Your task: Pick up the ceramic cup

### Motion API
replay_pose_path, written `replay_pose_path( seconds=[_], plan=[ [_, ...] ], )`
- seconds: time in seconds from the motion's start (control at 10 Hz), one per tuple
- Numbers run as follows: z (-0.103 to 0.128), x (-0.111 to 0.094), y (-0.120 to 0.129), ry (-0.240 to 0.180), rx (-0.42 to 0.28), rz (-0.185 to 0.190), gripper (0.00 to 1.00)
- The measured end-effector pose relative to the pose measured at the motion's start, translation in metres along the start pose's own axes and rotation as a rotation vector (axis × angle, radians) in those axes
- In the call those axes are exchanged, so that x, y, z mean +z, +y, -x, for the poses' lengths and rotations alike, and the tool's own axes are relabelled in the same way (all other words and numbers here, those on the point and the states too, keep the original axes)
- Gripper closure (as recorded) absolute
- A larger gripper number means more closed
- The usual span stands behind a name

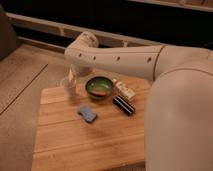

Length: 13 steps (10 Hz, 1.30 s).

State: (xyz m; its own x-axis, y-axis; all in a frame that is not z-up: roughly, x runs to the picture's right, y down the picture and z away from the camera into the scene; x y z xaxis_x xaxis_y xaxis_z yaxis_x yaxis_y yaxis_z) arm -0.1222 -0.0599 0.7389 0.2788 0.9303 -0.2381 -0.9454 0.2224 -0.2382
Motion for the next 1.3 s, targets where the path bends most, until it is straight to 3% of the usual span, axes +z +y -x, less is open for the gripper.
replay_pose_path(
  seconds=[0.2,0.4,0.6,0.7,1.0,1.3],
  plan=[
    [0.013,-0.002,-0.013,-0.023,0.013,-0.053,0.35],
    [0.048,0.004,-0.009,-0.064,-0.038,-0.09,0.35],
    [0.074,0.032,0.015,-0.071,-0.117,-0.06,0.35],
    [0.082,0.056,0.031,-0.057,-0.153,-0.027,0.35],
    [0.085,0.107,0.05,0.012,-0.214,0.022,0.35],
    [0.09,0.131,0.044,0.064,-0.248,0.009,0.35]
  ],
)
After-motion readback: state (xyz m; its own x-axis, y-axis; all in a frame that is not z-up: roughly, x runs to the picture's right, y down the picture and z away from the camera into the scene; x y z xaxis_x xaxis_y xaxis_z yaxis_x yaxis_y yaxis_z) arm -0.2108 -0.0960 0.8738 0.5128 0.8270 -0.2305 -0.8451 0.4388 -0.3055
